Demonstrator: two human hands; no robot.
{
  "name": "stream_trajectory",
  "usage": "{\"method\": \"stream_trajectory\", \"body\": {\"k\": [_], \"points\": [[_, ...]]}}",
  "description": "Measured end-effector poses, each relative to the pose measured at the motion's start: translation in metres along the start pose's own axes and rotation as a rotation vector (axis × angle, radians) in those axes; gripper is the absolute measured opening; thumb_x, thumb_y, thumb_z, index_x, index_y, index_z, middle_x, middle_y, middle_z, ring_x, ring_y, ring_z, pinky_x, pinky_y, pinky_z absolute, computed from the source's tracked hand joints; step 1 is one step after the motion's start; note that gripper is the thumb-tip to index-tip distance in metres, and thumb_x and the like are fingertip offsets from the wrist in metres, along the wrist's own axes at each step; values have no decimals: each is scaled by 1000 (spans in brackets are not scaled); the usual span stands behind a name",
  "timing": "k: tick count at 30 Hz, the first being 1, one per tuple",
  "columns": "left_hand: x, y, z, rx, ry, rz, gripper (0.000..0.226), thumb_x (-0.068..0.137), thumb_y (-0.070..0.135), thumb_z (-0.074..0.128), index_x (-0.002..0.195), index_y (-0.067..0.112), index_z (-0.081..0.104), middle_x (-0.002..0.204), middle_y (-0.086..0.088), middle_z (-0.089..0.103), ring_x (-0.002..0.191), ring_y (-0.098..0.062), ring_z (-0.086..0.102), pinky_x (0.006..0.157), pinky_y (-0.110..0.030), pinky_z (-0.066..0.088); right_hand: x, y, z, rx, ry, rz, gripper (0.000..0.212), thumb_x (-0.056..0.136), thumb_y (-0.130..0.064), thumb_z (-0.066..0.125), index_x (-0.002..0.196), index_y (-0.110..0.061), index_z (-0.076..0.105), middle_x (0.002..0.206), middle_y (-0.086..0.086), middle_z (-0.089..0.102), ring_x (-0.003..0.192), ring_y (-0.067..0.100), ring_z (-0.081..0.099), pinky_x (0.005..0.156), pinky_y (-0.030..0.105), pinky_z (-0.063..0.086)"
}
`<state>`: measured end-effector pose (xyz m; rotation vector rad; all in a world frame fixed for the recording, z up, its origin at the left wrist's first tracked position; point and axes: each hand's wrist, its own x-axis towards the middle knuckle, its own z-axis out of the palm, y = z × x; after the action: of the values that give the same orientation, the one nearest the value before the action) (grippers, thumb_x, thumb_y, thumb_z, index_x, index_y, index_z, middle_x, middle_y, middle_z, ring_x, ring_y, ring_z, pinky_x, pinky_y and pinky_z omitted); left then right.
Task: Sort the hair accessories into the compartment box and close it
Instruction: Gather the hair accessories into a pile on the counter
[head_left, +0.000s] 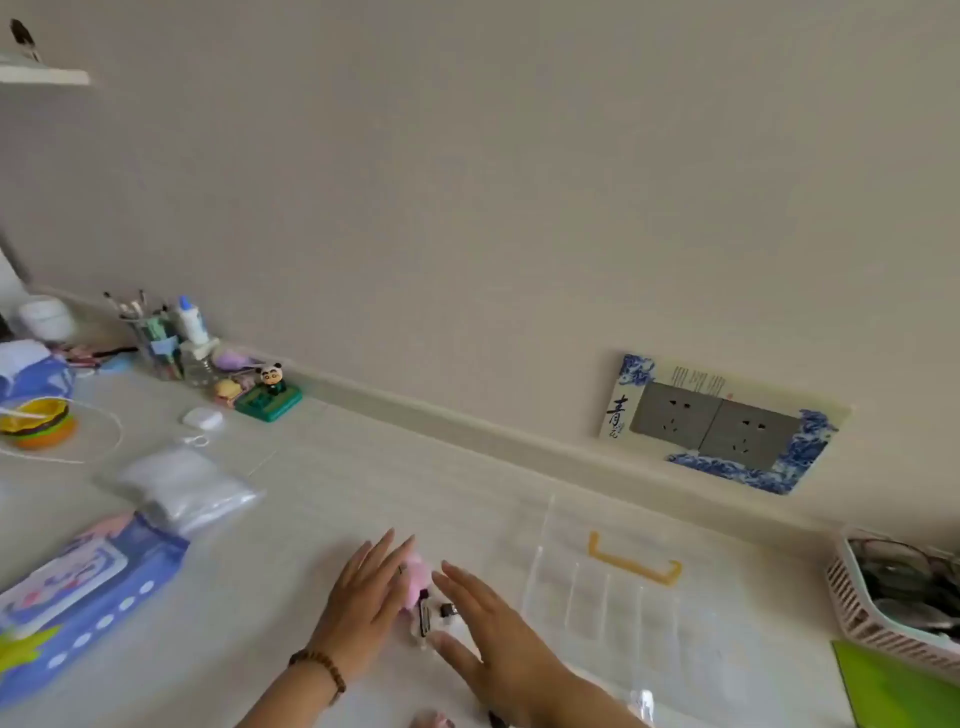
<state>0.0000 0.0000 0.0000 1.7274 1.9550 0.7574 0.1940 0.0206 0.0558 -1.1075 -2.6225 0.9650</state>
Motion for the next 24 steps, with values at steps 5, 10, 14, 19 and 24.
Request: {"method": "stream_trajectory", "body": {"k": [5,10,14,19,24], "points": [[7,-40,41,-1,4,168,43,84,65,15,127,61,21,145,28,16,133,7,14,111,-21,19,24,45,57,-111,19,39,70,90,-66,11,137,-25,43,144,-12,40,132,8,42,104,25,39],[0,-46,58,100,70,398,56,81,70,14,131,48,27,142,31,13,132,10,12,105,-7,10,12,77,72,-228,119,-151,85,70,-72,7,144,-35,23,155,-16,14,138,-5,-1,113,18,-2],[-29,-35,71,115,12,538,59,83,68,17,133,41,31,141,26,20,132,9,13,107,-11,11,-30,83,71,-228,125,-115,51,94,-52,26,142,-35,30,155,-13,21,143,2,6,115,20,3],[-73,-2,92,127,-100,570,82,69,82,6,136,39,24,146,17,14,136,0,7,110,-17,7,-96,86,77,-287,148,32,44,98,-42,27,140,-31,35,155,-11,19,143,2,8,111,14,2],[-87,29,120,239,-159,577,89,63,84,-2,138,40,13,152,11,6,139,-12,3,114,-36,11,-143,85,74,-235,199,164,45,99,-41,25,139,-29,38,152,-12,26,136,-6,15,107,11,4]]}}
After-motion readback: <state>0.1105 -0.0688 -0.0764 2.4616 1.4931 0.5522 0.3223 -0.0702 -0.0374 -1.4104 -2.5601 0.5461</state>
